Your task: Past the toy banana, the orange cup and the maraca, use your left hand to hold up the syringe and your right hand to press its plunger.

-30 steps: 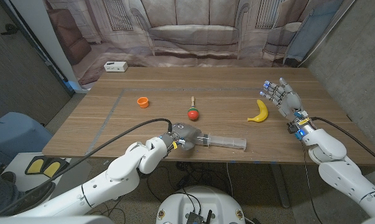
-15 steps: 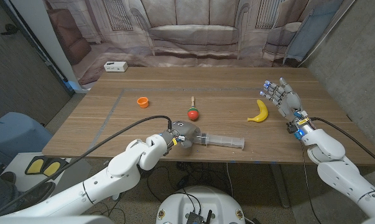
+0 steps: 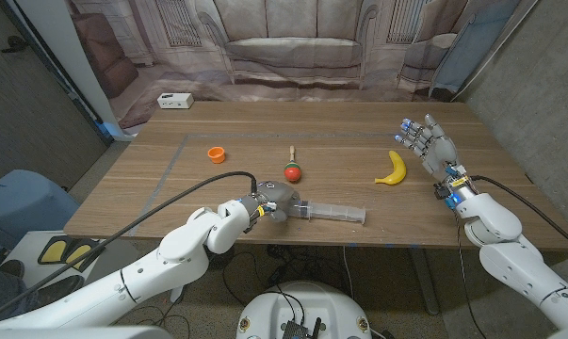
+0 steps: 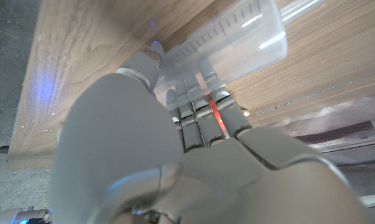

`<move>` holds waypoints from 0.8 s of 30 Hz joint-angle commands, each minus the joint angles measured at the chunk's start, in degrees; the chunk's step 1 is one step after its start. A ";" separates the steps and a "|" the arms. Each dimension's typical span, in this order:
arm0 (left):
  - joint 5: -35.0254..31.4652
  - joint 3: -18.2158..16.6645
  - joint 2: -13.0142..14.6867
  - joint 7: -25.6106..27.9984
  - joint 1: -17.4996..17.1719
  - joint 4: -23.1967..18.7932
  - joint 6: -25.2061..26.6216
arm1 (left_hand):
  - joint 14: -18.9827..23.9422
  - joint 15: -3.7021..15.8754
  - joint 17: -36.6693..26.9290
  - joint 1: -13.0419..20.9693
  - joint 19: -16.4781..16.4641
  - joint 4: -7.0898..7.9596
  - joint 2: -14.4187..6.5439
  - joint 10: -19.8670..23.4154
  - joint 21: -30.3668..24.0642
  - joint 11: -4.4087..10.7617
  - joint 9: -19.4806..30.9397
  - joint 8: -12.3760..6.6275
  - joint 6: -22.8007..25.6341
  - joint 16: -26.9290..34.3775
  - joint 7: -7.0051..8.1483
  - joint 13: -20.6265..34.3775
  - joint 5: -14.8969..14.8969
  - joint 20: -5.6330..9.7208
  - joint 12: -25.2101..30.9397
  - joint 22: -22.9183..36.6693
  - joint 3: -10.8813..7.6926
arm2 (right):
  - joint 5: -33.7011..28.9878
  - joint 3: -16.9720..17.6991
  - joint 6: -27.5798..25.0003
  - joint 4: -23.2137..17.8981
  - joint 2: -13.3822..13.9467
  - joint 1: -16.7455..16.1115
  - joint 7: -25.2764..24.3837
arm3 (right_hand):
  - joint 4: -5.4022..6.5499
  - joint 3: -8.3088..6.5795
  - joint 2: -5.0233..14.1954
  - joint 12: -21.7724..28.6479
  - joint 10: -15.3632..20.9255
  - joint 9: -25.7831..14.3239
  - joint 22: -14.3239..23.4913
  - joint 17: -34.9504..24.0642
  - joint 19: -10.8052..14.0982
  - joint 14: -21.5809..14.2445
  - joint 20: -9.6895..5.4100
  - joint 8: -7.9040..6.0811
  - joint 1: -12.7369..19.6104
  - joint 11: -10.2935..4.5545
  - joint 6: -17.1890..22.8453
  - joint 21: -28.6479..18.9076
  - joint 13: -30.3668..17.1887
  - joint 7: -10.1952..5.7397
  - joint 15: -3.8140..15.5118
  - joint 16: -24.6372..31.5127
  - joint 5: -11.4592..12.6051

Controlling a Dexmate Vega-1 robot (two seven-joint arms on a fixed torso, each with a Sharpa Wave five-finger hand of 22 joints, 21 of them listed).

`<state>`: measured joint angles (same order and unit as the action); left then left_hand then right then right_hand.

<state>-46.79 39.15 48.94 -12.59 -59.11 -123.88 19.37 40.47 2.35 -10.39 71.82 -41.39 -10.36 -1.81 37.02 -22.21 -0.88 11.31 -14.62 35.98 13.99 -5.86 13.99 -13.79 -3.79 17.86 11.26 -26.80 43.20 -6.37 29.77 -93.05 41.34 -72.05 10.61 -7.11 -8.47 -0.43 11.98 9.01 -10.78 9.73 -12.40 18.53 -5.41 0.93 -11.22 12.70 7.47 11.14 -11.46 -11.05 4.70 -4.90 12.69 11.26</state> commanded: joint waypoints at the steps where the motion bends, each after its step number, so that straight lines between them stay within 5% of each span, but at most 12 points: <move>1: 3.35 -2.36 1.29 2.95 0.04 -0.71 -1.56 | 2.01 1.09 -0.05 3.56 -1.77 0.75 -4.10 0.98 -0.39 0.06 0.22 -0.40 0.89 -0.05 0.03 0.05 -0.19 1.69 0.56 -0.09 -0.38 | -0.76 0.61 0.09 -1.42 -0.01 -0.70 -1.57 | 0.03 0.26 0.55 -0.14 0.56 -0.09 0.18 -0.06 0.37 -0.58 -0.01 -0.14 0.23 -0.01 0.46 0.16 -0.34 0.24 0.01 -0.20 -0.06; 24: 13.42 -8.19 4.85 8.27 -1.57 -1.22 -7.06 | 2.84 1.03 -0.07 3.96 -1.66 0.76 -4.31 1.85 -0.86 0.18 0.25 -0.22 2.18 -0.76 0.00 0.11 -0.02 1.73 0.32 -0.03 -1.02 | -2.29 1.65 -1.51 -4.79 0.46 -2.21 -4.65 | 0.01 0.27 0.58 -0.13 0.72 -0.09 0.18 -0.08 0.39 -0.54 -0.02 -0.15 0.27 0.04 0.56 0.20 -0.36 0.32 -0.12 -0.29 -0.08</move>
<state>-38.84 34.33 51.96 -7.46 -59.41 -124.47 14.70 41.78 2.46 -10.40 71.87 -41.70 -10.36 -1.76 38.40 -22.91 -0.82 11.31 -14.86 37.38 13.50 -5.63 13.99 -13.64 -3.65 18.31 11.15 -26.80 41.50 -5.09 28.81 -96.47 41.78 -73.76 7.14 -7.11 -8.47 -0.43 11.98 9.01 -10.78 9.73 -12.39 18.53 -5.41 0.93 -11.22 12.69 7.47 11.14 -11.47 -11.34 4.70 -4.90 12.69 11.26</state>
